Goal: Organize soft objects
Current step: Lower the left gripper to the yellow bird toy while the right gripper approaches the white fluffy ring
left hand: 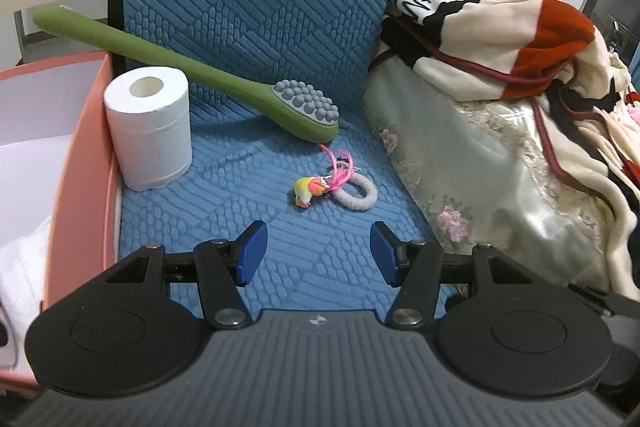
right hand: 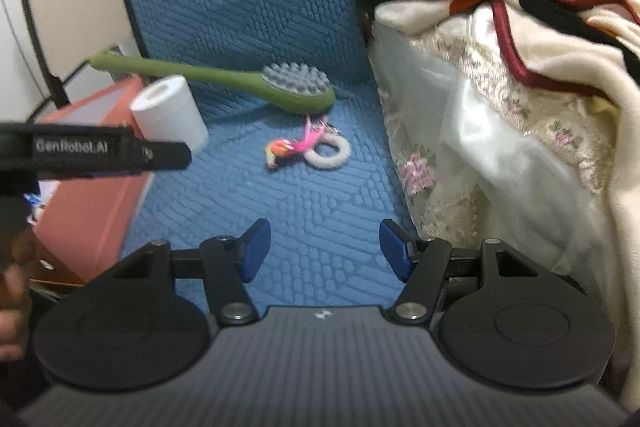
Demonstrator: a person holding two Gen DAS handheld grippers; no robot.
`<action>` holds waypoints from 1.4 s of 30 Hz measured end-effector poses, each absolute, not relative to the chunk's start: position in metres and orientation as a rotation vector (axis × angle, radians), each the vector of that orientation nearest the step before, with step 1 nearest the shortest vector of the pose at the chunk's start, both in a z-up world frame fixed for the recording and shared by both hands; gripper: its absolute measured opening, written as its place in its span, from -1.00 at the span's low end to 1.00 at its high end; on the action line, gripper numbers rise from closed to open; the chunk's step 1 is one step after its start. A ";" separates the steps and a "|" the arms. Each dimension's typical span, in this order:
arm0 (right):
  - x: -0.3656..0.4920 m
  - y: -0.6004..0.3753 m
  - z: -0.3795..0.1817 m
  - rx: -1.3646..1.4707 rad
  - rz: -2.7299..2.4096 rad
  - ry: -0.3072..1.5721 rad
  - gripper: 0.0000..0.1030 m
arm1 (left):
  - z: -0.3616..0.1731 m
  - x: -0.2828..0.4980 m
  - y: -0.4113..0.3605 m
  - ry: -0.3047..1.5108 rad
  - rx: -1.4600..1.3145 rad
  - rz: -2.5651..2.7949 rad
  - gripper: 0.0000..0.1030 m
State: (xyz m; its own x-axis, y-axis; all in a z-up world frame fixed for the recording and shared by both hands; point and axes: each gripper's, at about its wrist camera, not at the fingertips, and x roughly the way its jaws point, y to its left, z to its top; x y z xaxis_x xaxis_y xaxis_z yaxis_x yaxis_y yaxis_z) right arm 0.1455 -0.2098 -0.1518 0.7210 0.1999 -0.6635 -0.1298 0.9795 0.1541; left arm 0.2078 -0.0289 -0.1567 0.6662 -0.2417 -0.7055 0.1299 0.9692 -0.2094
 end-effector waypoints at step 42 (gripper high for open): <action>0.301 -0.189 -0.219 0.185 0.144 0.803 -0.37 | -0.253 0.364 -0.028 0.951 -0.250 -0.252 0.20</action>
